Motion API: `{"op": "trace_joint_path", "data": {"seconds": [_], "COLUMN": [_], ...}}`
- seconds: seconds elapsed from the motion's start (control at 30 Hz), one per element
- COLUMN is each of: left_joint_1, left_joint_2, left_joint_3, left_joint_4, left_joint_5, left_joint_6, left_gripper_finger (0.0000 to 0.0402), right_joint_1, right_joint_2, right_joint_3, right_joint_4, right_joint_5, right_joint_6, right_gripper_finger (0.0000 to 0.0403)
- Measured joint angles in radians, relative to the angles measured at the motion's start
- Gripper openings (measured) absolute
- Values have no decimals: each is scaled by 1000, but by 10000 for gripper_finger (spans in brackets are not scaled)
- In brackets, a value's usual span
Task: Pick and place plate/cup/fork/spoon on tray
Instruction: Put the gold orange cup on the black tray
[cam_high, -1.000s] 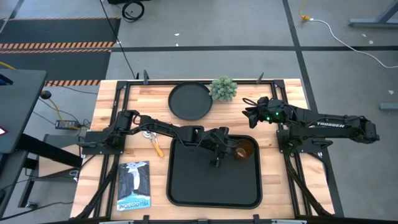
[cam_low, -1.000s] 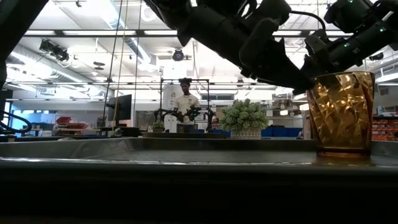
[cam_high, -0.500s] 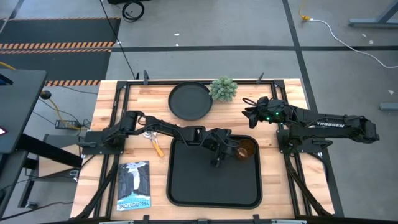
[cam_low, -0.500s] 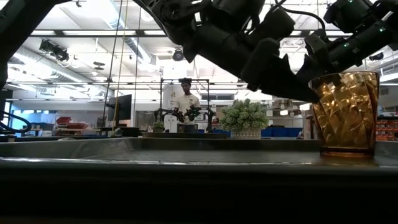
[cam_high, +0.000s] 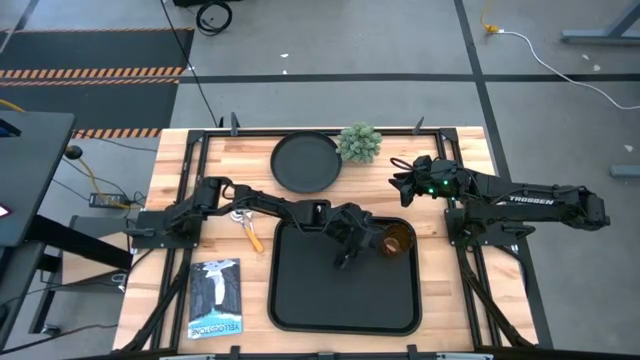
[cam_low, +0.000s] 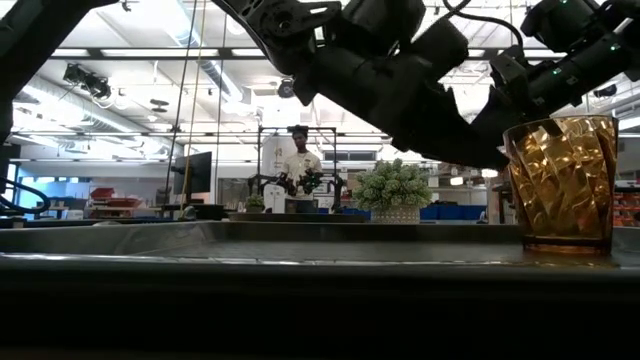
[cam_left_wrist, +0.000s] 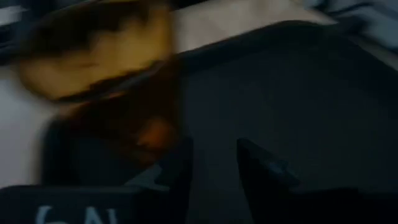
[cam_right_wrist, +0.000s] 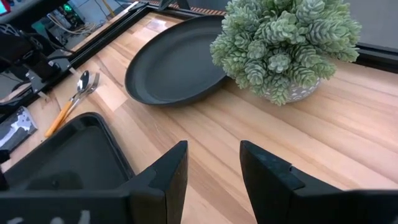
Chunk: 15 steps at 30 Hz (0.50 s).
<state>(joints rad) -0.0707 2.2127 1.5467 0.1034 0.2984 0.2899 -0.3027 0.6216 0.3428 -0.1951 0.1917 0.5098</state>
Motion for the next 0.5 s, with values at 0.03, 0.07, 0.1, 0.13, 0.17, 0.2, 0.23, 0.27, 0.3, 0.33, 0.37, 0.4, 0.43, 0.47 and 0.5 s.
{"op": "trace_joint_path", "data": {"seconds": [0.03, 0.07, 0.1, 0.13, 0.17, 0.2, 0.23, 0.27, 0.3, 0.33, 0.37, 0.4, 0.43, 0.47, 0.5], "left_joint_1": [-3, -7, -11, -15, -18, -22, -27, -31, -35, -41, -47, -51, -53, -57, -59], "left_joint_2": [0, 1, 3, 5, 6, 6, 7, 14, 22, 26, 29, 38, 45, 47, 47], "left_joint_3": [0, 0, 0, 0, 0, 0, 0, 1, 3, 1, -1, 0, 1, 2, 1], "left_joint_4": [-3, -4, 8, 18, 26, 39, 58, 88, 119, 125, 133, 164, 196, 198, 197], "left_joint_5": [36, 57, 64, 64, 64, 64, 64, 63, 54, 32, 6, -27, -54, -78, -98], "left_joint_6": [7, 9, 9, 10, 9, 9, 9, 9, 9, 5, 2, 0, -2, -3, -7], "left_gripper_finger": [134, 134, 134, 134, 134, 134, 134, 134, 134, 134, 134, 134, 134, 134, 134], "right_joint_1": [0, 0, 0, 0, 0, 0, 0, 0, 0, 0, 0, 0, 0, 0, 0], "right_joint_2": [0, 0, 0, 0, 0, 0, 0, 0, 0, 0, 0, 0, 0, 0, 0], "right_joint_3": [0, 0, 0, 0, 0, 0, 0, 0, 0, 0, 0, 0, 0, 0, 0], "right_joint_4": [0, 0, 0, 0, 0, 1, 1, 5, 9, 11, 14, 17, 19, 21, 22], "right_joint_5": [0, 0, 0, 0, 0, 0, 0, 0, 0, 0, 0, 0, 0, -1, 0], "right_joint_6": [-2, -5, -6, -6, -6, -6, -6, -6, -6, -6, -6, -6, -6, -8, -8], "right_gripper_finger": [153, 153, 153, 153, 153, 153, 153, 153, 153, 153, 153, 153, 153, 153, 153]}}
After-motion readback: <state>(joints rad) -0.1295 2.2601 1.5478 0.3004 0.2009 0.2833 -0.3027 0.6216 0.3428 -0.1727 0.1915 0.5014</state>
